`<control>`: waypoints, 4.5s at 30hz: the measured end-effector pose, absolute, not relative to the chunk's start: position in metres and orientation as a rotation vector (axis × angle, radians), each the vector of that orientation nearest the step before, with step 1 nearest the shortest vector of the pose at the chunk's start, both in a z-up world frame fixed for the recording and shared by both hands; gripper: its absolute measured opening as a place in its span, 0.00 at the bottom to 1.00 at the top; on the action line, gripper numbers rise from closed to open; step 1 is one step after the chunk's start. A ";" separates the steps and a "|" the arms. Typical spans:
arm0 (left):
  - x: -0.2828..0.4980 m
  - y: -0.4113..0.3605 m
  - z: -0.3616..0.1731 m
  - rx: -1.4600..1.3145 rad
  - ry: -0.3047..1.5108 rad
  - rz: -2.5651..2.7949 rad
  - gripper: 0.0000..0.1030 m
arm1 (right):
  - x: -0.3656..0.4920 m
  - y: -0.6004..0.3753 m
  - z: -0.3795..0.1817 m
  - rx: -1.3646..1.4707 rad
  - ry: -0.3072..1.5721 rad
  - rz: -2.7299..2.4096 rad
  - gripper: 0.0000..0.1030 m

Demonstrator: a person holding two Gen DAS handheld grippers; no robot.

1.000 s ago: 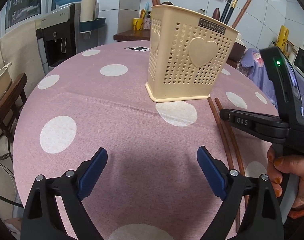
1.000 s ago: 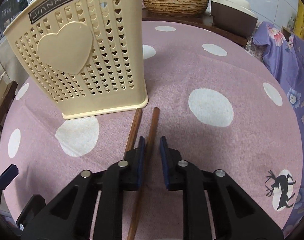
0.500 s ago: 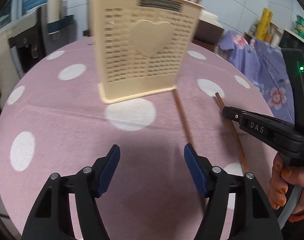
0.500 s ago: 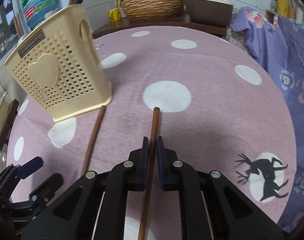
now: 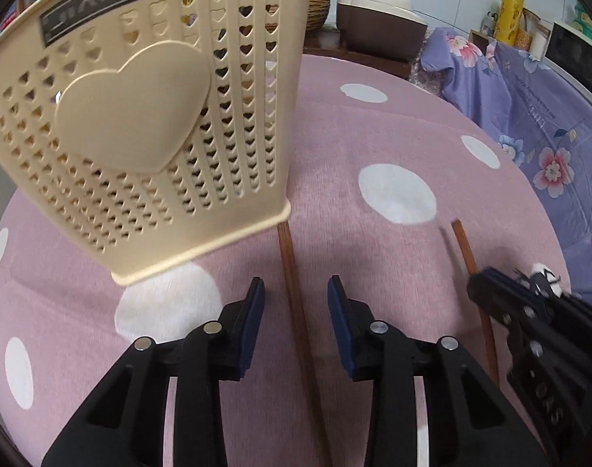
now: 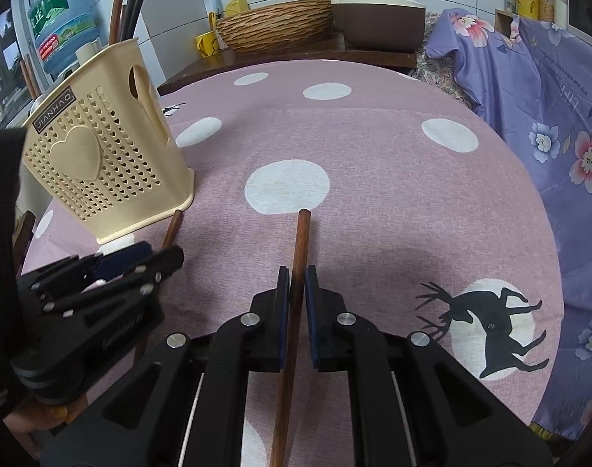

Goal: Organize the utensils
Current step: 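Grasp the other brown chopstick with the left gripper while the right holds its chopstick, then lift both brown chopsticks and lower them into the cream holder with both grippers, then open both grippers to release the chopsticks into the holder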

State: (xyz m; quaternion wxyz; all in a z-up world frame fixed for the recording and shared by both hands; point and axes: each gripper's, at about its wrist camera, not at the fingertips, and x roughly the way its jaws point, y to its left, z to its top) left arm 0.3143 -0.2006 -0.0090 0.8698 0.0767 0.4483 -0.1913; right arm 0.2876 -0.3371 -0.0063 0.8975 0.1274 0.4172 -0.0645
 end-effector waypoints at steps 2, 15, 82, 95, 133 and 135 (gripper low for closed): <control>0.320 -0.204 -0.009 0.165 0.931 -0.392 0.31 | 0.288 -0.338 -0.007 0.266 0.867 -0.135 0.09; 0.332 -0.198 -0.009 0.115 0.910 -0.367 0.09 | 0.289 -0.333 -0.007 0.274 0.863 -0.124 0.09; 0.265 -0.077 0.256 -0.155 0.313 -0.448 0.08 | 0.280 -0.289 0.263 0.206 0.385 0.204 0.07; 0.335 -0.093 0.266 -0.111 0.224 -0.217 0.08 | 0.350 -0.267 0.267 0.156 0.291 0.090 0.07; 0.275 -0.067 0.163 -0.149 0.285 -0.261 0.89 | 0.278 -0.265 0.185 0.023 0.179 -0.036 0.89; 0.261 -0.056 0.155 -0.174 0.272 -0.266 0.95 | 0.263 -0.262 0.178 -0.020 0.178 -0.048 0.94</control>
